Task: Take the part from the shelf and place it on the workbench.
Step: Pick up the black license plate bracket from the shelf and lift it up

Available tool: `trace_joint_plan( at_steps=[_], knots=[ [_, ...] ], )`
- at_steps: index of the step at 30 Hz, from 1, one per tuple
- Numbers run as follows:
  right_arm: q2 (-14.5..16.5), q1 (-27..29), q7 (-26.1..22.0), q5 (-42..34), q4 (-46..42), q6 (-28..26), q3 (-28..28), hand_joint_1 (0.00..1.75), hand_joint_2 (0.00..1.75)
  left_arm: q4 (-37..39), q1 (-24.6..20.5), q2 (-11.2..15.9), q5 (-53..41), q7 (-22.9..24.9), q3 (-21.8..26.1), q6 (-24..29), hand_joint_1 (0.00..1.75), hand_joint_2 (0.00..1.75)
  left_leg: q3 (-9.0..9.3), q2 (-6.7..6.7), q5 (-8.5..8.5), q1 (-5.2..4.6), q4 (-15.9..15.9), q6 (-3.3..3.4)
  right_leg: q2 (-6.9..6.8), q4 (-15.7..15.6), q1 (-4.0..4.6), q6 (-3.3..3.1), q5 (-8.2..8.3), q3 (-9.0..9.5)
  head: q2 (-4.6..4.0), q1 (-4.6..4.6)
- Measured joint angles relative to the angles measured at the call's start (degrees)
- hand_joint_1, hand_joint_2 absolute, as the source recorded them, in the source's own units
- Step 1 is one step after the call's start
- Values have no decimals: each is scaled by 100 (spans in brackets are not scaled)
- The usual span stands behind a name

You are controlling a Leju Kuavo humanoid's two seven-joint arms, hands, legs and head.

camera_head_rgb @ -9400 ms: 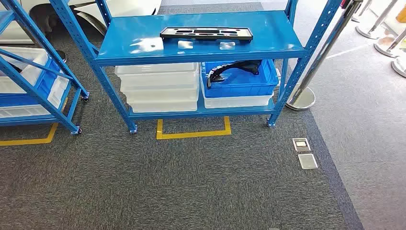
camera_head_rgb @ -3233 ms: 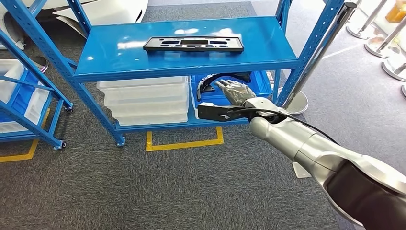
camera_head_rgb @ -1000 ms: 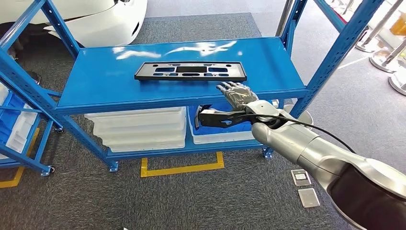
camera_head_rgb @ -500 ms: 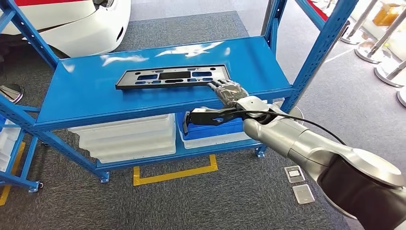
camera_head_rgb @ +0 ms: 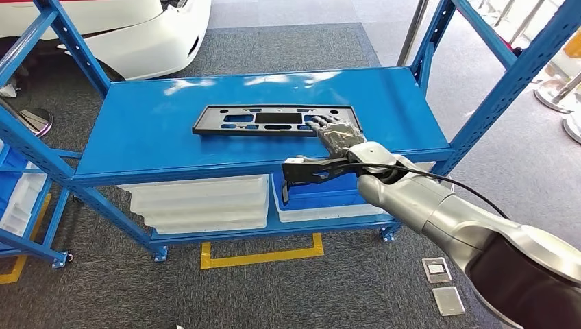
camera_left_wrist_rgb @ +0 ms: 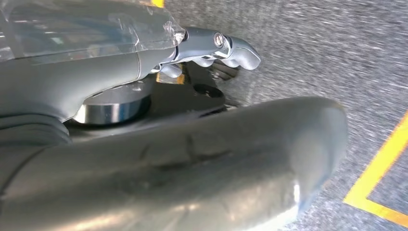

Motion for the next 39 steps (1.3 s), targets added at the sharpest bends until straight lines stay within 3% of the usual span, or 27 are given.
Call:
trace_joint_plan(
  at_steps=[1, 3, 6, 8, 10, 11, 12, 13, 15, 17, 20, 22, 26, 27, 28, 30, 32, 34, 36, 38, 39],
  knots=[
    [1, -6, 1, 1, -3, 9, 5, 0, 0, 1, -6, -1, -1, 2, 1, 0, 0, 0, 30, 2, -45, 0, 0, -30, -7, -230, 23, -23, 75, 70, 0, 12],
    [1, -20, 7, 5, -16, 26, 16, 0, 0, -1, -14, -4, 0, 8, 0, 1, 0, 0, 77, 6, -88, -6, 0, -100, -13, -384, 56, -69, -2, 110, 0, 15],
    [-2, -43, 16, 10, -38, 30, 20, 0, 0, -3, -19, -3, -2, 14, -1, 6, 0, 0, 44, 8, -153, -9, 231, -199, -5, -454, 7, -164, -64, 264, 0, -2],
    [3, -54, 16, 13, -52, 31, 21, 0, 0, -3, -23, -2, -7, 14, -1, 9, 0, 0, -275, 7, -290, 23, 832, -262, 0, -470, -12, -218, -131, 368, 0, -64],
    [8, -36, 27, 21, -61, 38, 29, 0, 0, -3, -22, -2, -10, 14, -1, 11, 0, 0, -752, 7, -547, 55, 1499, -317, 5, -468, -14, -238, -225, 463, 0, -133],
    [9, -24, 36, 26, -63, 41, 33, 0, 0, -3, -20, 0, -11, 14, -1, 13, 0, 0, -915, 8, -601, 63, 1637, -333, 8, -467, -15, -234, -275, 518, 0, -151],
    [9, -14, 44, 31, -69, 44, 37, 0, 0, -2, -19, 2, -13, 14, 0, 15, 0, 0, -1017, 8, -549, 68, 1619, -342, 12, -465, -17, -227, -332, 589, 0, -170],
    [9, -10, 49, 35, -77, 46, 39, 0, 0, -2, -17, 4, -13, 14, 1, 15, 0, 0, -1006, 8, -349, 70, 1385, -337, 17, -465, -20, -216, -387, 663, 0, -192],
    [14, -8, 51, 37, -96, 46, 40, 0, 0, 0, -11, 7, -12, 14, 1, 15, 0, 0, -867, 7, 246, 64, 665, -302, 22, -460, -20, -186, -498, 808, 0, -249],
    [18, -9, 57, 38, -107, 51, 48, 0, 0, 1, -5, 6, -11, 16, 0, 16, 0, 0, -767, 13, 520, 36, 194, -233, 30, -461, -14, -130, -580, 867, 0, -292],
    [16, -10, 73, 39, -131, 57, 52, 0, 0, 2, -3, 6, -7, 24, -1, 23, 0, 0, -660, 12, 490, 21, 80, -105, 26, -421, -19, -34, -634, 899, 0, -280],
    [12, -31, 82, 40, -146, 56, 49, 0, 0, 2, -7, 4, -8, 30, -1, 26, 0, 0, -538, 4, 460, 33, 16, -45, 14, -148, -32, 9, -721, 804, 0, -235],
    [-4, 7, 87, 27, -149, 54, 48, 0, 0, 2, -12, -7, -13, 30, -2, 52, 0, 0, -374, -4, 351, 26, -11, 16, 9, 1083, -38, 57, -1110, -30, 0, -108],
    [-11, 32, 84, 27, -148, 51, 49, 0, 0, 2, -7, -7, -14, 30, -2, 60, 0, 0, -336, -11, 310, 22, -4, 16, 9, 1141, -38, 52, -1055, -161, 0, -75],
    [-15, 47, 75, 32, -147, 47, 49, 0, 0, 2, -4, -7, -16, 30, -3, 68, 0, 0, -291, -18, 262, 17, 6, 10, 9, 985, -37, 39, -868, -191, 0, -43],
    [-17, 58, 48, 53, -144, 37, 49, 0, 0, 2, -5, -13, -20, 30, -3, 80, 0, 0, -189, -24, 154, 12, 21, -15, 4, 267, -24, -11, -302, -21, 0, 5],
    [-16, 66, 21, 68, -138, 28, 50, 0, 0, 2, -13, -26, -22, 30, -3, 89, 0, 0, -147, -26, 84, 15, 28, -63, -2, -272, 25, -64, -15, 131, 0, 16],
    [-16, 75, 11, 75, -133, 22, 50, 0, 0, 1, -18, -38, -22, 33, -4, 94, 0, 0, -143, -27, 65, 10, 34, -127, 2, -395, 63, -107, -44, 156, 0, 26],
    [-19, 79, 10, 78, -131, 19, 46, 0, 0, -1, -22, -43, -22, 36, -5, 98, 0, 0, -123, -22, 8, 1, 88, -204, 8, -443, 31, -150, -57, 223, 0, 37],
    [-16, 75, 5, 78, -130, 17, 44, 0, 0, -1, -33, -40, -22, 36, -5, 102, 0, 0, -258, -12, -185, 15, 446, -283, 8, -473, -7, -198, -80, 305, 0, -19],
    [-12, 76, 2, 78, -130, 17, 44, 0, 0, -1, -37, -40, -22, 36, -5, 103, 0, 0, -427, -9, -339, 29, 788, -312, 8, -476, -10, -220, -98, 329, 0, -58]
  ],
)
